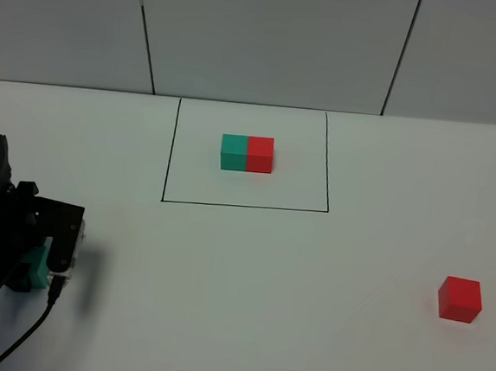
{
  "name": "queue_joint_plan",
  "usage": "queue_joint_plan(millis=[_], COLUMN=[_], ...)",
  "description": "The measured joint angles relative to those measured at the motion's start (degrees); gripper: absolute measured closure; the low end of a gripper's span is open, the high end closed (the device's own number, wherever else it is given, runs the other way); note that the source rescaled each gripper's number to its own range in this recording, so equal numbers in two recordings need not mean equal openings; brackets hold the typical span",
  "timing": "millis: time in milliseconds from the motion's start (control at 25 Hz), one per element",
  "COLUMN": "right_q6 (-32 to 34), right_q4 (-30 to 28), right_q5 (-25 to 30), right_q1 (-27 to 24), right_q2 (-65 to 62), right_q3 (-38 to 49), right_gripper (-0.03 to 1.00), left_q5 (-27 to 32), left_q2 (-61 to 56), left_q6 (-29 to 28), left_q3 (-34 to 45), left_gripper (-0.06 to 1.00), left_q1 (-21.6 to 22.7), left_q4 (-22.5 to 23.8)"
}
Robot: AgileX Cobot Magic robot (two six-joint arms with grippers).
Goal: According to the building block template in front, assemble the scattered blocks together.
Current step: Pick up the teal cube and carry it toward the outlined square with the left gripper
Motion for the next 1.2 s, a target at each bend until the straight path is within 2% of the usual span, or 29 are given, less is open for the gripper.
queue_joint_plan(millis=[360,560,800,880,1200], right_q6=[0.00,0.00,0.00,0.00,0.00], right_q4=[0.00,0.00,0.00,0.00,0.00], right_q5=[0.00,0.00,0.00,0.00,0.00], right_q1=[0.00,0.00,0.00,0.00,0.00], right_q2=[0.00,0.00,0.00,0.00,0.00], right_q3=[0.00,0.00,0.00,0.00,0.00], right_gripper=[0.40,0.40,0.40,0.40,0.40], left_q5=[0.00,0.72,5.12,7.00,17.87], left_q2=[0.00,0.59,2.38,2.38,7.76], left_q6=[-0.80,-6.91,-17.66,-19.22,-22.37], left_q3=[0.00,-1.75,-8.93,-12.12,-25.66], left_gripper=[0.94,0.94,0.94,0.94,0.94], left_q1=[-1.46,-5.90,-13.42,-15.82,-23.18], left_q4=[0.65,2.30,7.60,8.58,7.60])
